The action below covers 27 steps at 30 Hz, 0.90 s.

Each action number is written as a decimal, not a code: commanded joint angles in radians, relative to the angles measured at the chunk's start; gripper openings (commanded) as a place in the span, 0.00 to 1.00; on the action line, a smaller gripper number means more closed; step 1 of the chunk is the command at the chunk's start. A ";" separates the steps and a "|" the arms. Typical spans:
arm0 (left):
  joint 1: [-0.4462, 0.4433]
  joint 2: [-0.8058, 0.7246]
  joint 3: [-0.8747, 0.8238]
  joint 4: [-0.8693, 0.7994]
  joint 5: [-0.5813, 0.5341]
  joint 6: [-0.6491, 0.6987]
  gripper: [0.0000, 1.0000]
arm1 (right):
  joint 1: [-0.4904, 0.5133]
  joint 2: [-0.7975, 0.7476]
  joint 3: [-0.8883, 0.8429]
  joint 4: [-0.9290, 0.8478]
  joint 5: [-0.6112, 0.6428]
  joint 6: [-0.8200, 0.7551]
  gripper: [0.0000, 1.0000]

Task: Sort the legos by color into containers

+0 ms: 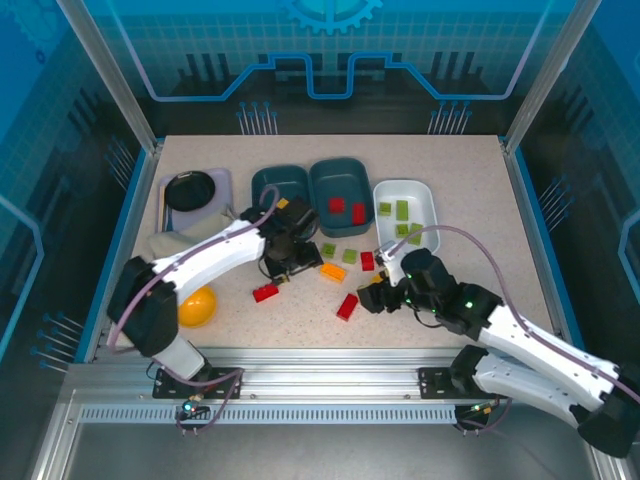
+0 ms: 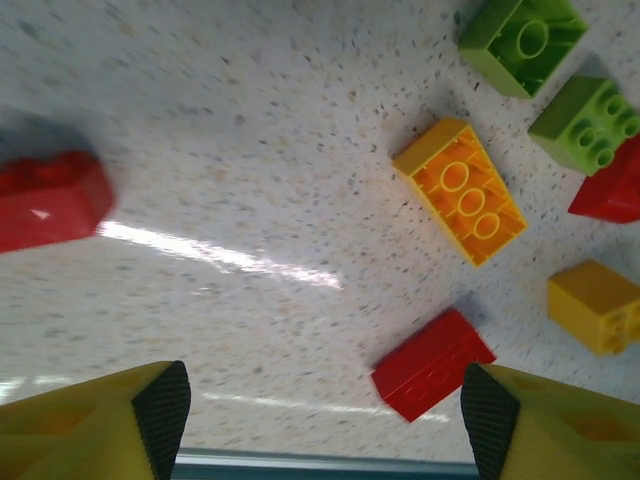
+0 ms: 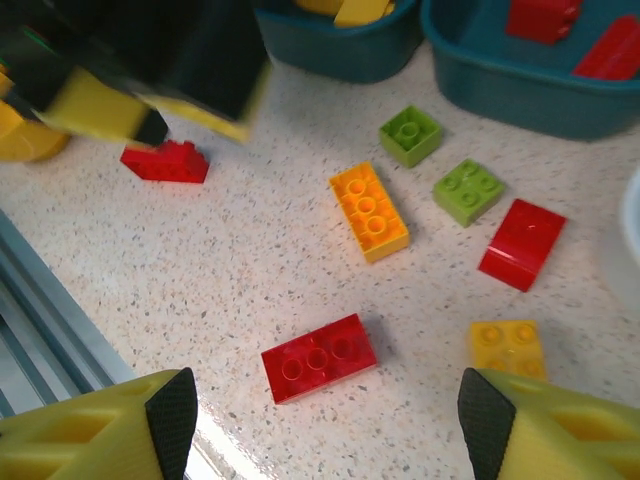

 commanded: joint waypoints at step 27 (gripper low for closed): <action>-0.082 0.467 0.282 0.088 -0.050 -0.511 0.58 | 0.011 -0.164 0.043 -0.196 0.072 0.024 0.73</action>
